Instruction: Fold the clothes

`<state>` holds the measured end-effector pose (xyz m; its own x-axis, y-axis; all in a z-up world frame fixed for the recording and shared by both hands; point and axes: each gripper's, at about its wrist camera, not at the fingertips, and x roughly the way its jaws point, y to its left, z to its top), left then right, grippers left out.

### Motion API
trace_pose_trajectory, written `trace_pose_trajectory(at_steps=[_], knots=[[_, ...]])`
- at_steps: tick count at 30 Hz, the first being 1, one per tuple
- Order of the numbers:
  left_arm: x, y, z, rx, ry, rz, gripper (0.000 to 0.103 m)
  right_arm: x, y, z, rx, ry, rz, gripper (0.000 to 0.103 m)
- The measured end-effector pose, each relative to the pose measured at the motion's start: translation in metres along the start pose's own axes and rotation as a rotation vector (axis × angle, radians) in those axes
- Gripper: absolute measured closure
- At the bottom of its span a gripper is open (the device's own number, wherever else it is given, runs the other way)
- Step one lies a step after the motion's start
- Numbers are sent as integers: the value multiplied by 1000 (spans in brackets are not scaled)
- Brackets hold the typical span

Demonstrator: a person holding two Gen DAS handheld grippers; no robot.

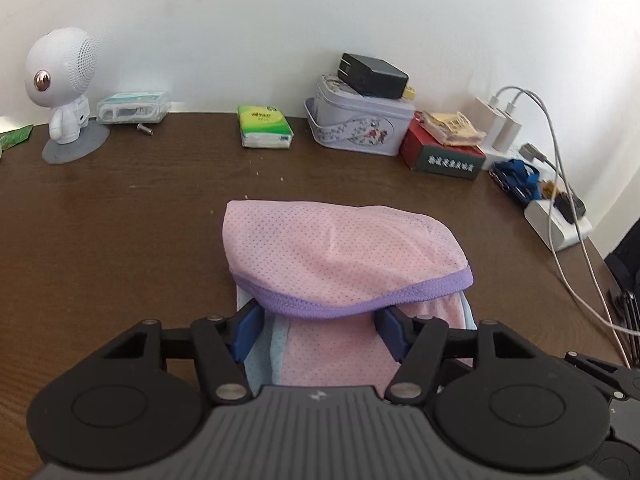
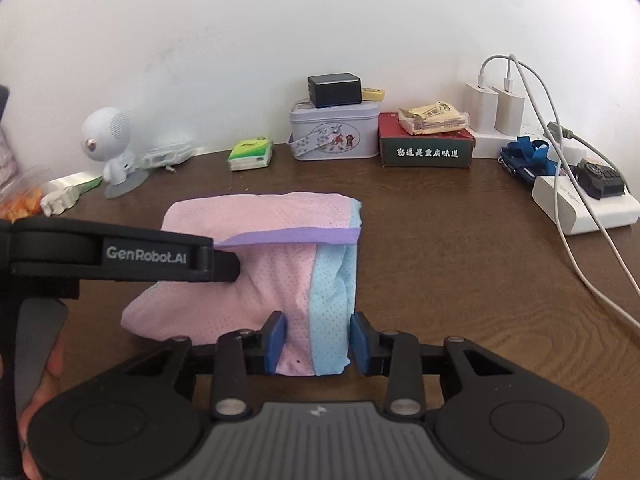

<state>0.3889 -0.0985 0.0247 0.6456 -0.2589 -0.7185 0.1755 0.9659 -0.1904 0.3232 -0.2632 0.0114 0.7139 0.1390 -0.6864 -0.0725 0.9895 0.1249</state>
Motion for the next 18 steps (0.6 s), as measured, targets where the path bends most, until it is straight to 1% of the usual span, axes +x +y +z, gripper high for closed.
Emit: trace_pose_trajectory(at_steps=[4,8,10,13,16,18], knots=[[15,0,15,36,-27,18,40,24,-9,24,9,2,-4,67],[8,-1,17,75,-66,33,40,34,-13,33,12,7,-7,66],[-3,-1,17,85,-79,26,40,32,-11,33,2,6,-12,66],[-23,-2,12,80,-108,49,39,23,-9,35,-1,-10,-18,66],[-36,-8,-2,90,-98,17,37,7,-10,38,6,-33,-4,66],[-39,-15,-16,118,-86,26,37,-4,-13,40,8,-46,-5,66]])
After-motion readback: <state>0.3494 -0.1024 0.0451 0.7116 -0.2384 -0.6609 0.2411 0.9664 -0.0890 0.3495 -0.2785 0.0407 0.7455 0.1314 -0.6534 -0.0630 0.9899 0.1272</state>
